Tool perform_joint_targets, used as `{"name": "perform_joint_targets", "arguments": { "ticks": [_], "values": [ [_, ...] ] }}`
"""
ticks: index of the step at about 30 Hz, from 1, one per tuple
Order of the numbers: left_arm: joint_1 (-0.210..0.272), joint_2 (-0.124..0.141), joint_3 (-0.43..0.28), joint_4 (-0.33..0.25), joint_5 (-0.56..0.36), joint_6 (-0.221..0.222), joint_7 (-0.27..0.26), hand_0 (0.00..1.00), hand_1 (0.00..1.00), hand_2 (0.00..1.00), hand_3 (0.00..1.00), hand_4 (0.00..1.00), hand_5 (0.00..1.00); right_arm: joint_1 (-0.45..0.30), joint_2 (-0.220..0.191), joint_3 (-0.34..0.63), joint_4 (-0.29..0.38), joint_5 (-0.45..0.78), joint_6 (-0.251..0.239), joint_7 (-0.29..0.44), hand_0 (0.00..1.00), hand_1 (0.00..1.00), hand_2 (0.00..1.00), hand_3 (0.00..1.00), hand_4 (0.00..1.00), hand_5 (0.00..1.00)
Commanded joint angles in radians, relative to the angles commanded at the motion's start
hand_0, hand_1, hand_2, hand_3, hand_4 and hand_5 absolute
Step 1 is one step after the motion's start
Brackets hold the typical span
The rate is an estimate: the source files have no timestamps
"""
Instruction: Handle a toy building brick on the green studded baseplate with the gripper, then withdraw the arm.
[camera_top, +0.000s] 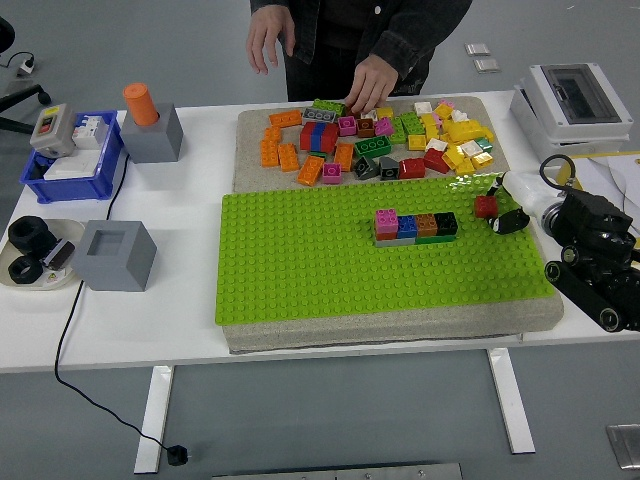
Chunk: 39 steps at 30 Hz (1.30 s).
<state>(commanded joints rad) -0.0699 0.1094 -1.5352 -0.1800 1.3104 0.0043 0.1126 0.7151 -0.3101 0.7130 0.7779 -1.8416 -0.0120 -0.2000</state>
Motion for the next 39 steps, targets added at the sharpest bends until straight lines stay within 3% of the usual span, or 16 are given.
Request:
{"name": "perform_joint_targets", "arguments": {
  "ticks": [14,23,30,39],
  "values": [
    [0.002,-0.002,0.000,0.000,0.001,0.000,0.000,0.638,0.640,0.612,0.628,0.627,0.268,0.002,-0.028,0.010,0.062,-0.005,0.000,-0.009,0.822,0.841,0.870,0.623,0.590,0.188],
    [0.006,-0.003,-0.002,0.000,-0.001,0.000,0.000,0.638,0.640,0.612,0.627,0.627,0.267,-0.021,-0.055,0.025,0.200,-0.020,-0.027,-0.024,0.819,0.842,0.868,0.616,0.591,0.188],
    [0.008,-0.003,-0.004,0.000,-0.001,0.000,-0.001,0.638,0.640,0.612,0.627,0.628,0.269,-0.063,-0.051,0.034,0.304,-0.015,-0.043,-0.033,0.818,0.842,0.870,0.609,0.593,0.192],
    [0.009,-0.003,-0.007,0.000,0.001,0.000,-0.001,0.638,0.640,0.611,0.627,0.628,0.268,-0.085,-0.042,-0.005,0.379,0.003,-0.049,-0.042,0.818,0.844,0.871,0.607,0.594,0.194]
  ]
}}
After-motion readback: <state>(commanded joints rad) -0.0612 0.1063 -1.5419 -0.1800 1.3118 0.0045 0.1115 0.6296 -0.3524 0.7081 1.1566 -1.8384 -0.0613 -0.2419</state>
